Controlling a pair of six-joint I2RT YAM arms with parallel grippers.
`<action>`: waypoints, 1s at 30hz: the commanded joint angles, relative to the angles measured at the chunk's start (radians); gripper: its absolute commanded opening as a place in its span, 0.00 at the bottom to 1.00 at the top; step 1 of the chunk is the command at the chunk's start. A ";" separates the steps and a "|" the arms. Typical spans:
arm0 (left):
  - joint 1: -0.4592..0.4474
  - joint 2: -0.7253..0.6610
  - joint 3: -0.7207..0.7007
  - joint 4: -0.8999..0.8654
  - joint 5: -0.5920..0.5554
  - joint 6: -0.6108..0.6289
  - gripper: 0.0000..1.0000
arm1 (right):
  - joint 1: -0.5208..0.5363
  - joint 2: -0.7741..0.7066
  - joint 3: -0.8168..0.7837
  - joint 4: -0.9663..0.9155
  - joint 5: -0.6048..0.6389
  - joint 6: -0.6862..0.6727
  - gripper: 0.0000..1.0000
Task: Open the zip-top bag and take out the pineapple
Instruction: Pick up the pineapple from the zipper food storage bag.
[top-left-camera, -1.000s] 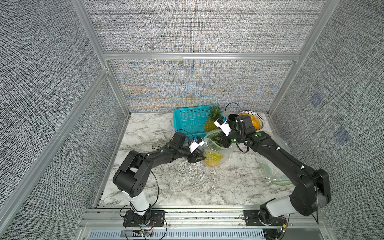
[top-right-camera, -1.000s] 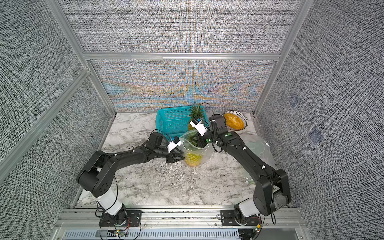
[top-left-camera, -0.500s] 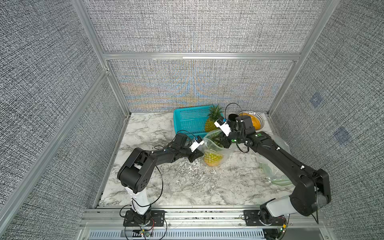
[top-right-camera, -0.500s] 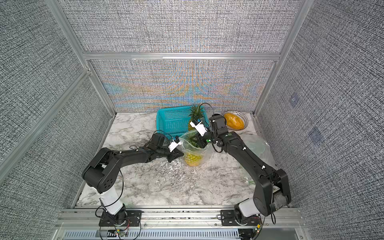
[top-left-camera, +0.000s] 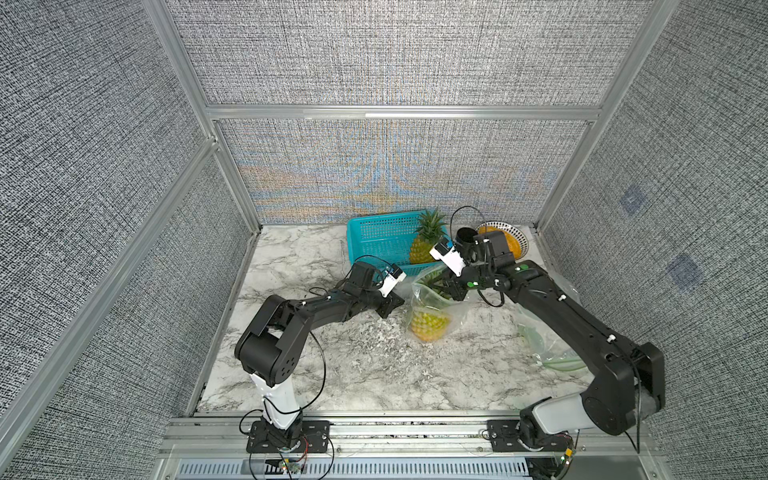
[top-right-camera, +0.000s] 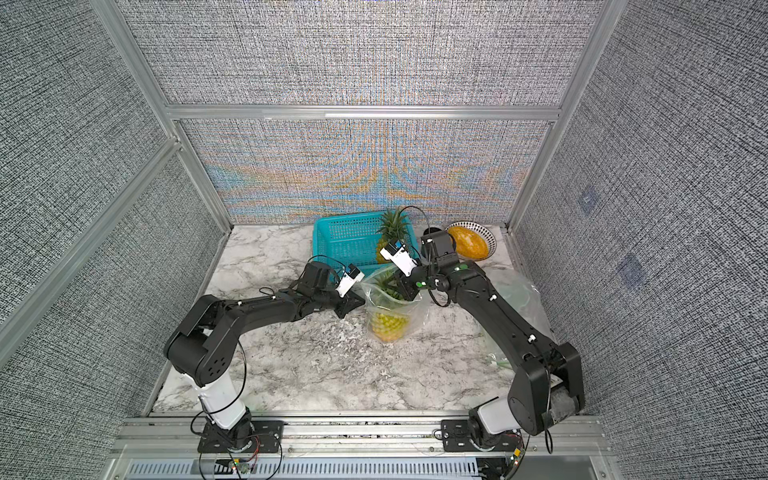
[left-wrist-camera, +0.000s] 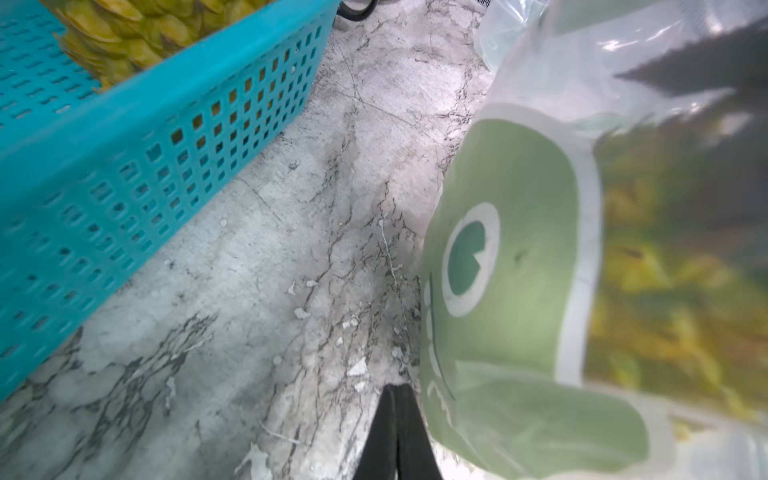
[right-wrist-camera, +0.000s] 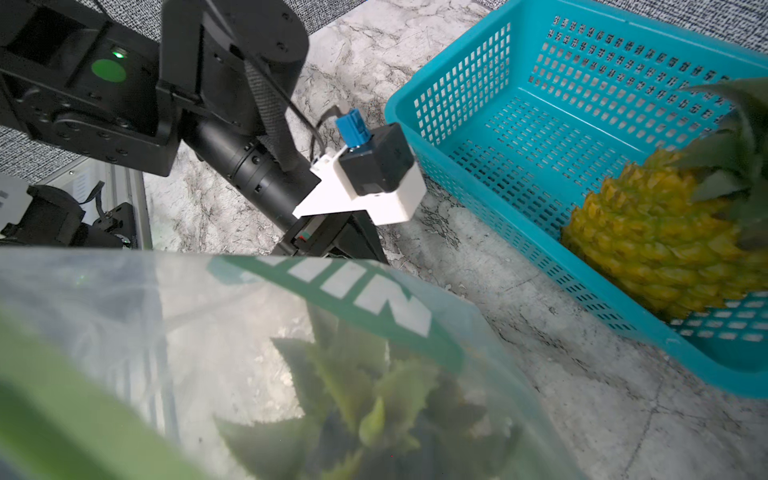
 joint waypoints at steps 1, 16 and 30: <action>0.003 -0.041 -0.035 0.020 0.033 0.020 0.10 | -0.012 -0.014 -0.009 0.049 0.028 0.044 0.00; -0.028 -0.020 -0.064 0.040 0.239 0.139 0.51 | -0.020 -0.019 -0.044 0.101 0.021 0.076 0.00; -0.069 0.074 -0.053 0.104 0.095 0.107 0.38 | -0.024 -0.014 -0.063 0.121 -0.006 0.086 0.00</action>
